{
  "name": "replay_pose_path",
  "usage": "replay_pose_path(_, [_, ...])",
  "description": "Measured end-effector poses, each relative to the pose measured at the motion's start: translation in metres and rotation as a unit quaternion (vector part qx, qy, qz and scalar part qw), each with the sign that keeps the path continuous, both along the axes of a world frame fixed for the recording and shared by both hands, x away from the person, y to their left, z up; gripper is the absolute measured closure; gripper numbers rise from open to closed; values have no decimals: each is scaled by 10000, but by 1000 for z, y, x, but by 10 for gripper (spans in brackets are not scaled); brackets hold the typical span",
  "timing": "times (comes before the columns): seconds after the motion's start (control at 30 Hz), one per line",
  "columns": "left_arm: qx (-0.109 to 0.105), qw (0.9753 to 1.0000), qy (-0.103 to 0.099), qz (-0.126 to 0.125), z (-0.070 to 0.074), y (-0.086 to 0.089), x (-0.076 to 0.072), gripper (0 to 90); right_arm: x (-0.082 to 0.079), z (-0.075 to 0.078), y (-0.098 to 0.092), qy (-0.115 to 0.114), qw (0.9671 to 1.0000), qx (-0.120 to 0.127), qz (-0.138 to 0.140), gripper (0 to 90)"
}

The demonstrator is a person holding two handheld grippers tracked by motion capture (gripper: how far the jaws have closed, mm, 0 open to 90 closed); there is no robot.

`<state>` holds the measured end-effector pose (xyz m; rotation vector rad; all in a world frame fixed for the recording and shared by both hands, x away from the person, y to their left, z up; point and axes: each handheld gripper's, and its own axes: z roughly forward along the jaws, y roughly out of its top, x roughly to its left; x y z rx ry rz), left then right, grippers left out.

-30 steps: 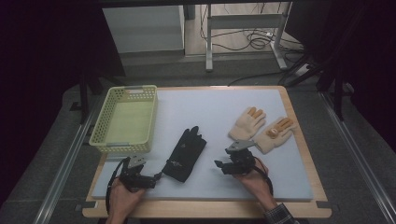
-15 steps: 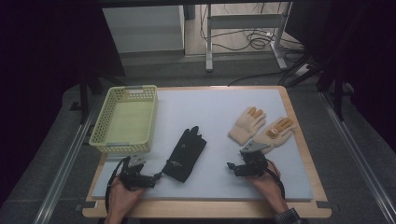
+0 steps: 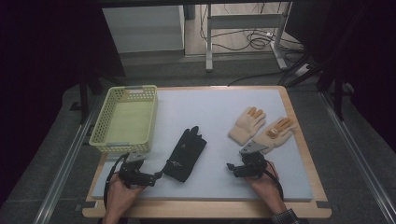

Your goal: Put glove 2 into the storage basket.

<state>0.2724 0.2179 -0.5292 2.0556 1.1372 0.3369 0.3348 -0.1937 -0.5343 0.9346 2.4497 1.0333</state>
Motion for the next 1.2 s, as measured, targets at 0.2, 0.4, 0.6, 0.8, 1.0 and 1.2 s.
replay_pose_path(0.2, [38, 9999, 61, -128, 14, -12, 9, 4, 0, 0, 0, -9, 10000, -2, 0, 220])
replay_pose_path(0.4, [2, 9997, 151, -196, 25, -30, 23, 0, 0, 0, 0, -16, 10000, -4, 0, 220])
replay_pose_path(0.6, [272, 9989, 233, -296, 29, -62, 35, 0, 0, 0, 0, -25, 10000, -12, -2, 219])
replay_pose_path(0.8, [522, 9977, 283, -338, 26, -94, 43, 0, 0, 0, 0, -31, 10000, -18, -3, 217])
replay_pose_path(1.0, [886, 9957, 240, -122, 16, -114, 47, 0, -1, 0, 0, -37, 10000, -23, -5, 216])
replay_pose_path(1.2, [901, 9951, 406, -71, 4, -113, 49, 0, -1, 0, 0, -39, 10000, -21, -7, 215])
